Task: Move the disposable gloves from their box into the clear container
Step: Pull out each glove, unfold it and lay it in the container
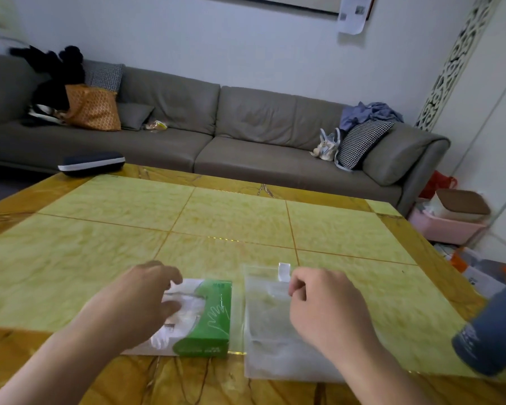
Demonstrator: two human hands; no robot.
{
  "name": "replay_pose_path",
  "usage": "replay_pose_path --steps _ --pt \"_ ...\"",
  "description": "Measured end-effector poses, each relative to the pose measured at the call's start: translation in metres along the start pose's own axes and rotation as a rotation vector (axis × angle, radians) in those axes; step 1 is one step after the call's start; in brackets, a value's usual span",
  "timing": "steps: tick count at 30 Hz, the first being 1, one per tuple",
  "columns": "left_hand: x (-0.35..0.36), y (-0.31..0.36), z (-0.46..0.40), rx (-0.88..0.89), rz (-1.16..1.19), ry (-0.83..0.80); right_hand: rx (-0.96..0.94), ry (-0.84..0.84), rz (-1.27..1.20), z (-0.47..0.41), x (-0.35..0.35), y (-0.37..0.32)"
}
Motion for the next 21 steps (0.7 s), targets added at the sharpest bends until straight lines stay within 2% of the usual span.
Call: replay_pose_path --steps 2,4,6,7,9,11,13,15,18,21 --pt "0.006 -0.003 0.002 0.006 0.005 -0.047 -0.136 0.062 0.014 0.002 -0.001 -0.021" --pt "0.003 0.000 0.002 -0.009 0.006 -0.004 -0.314 0.059 -0.006 0.010 0.008 -0.051" --pt "0.003 0.002 0.000 -0.031 -0.015 0.019 -0.481 -0.013 -0.004 0.024 0.027 -0.082" --pt "0.005 0.002 -0.001 -0.039 -0.012 0.017 -0.525 -0.104 0.016 0.032 0.044 -0.094" --pt "0.009 0.002 -0.003 -0.036 -0.013 0.021 -0.568 -0.256 0.096 0.045 0.073 -0.116" --pt "0.011 0.000 -0.004 -0.031 -0.014 0.028 -0.559 -0.329 0.164 0.052 0.102 -0.127" --pt "0.008 -0.001 -0.005 -0.016 0.027 0.052 -0.490 -0.324 0.186 0.050 0.110 -0.129" --pt "0.003 -0.003 -0.006 -0.021 0.120 0.097 -0.534 -0.285 0.223 0.053 0.114 -0.133" --pt "-0.011 -0.009 -0.004 -0.073 0.311 0.169 -0.540 -0.388 0.209 0.060 0.111 -0.128" --pt "-0.034 -0.016 0.001 -0.099 0.496 0.314 -0.549 -0.365 0.181 0.061 0.108 -0.127"
Point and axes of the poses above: each hand's wrist, its own z-axis away from the middle knuckle, its own x-axis out of the palm, y = z × x, the point moved 9 cm from there along -z, towards the middle knuckle, and after that the axes turned 7 degrees about -z, right-handed, at the moved point
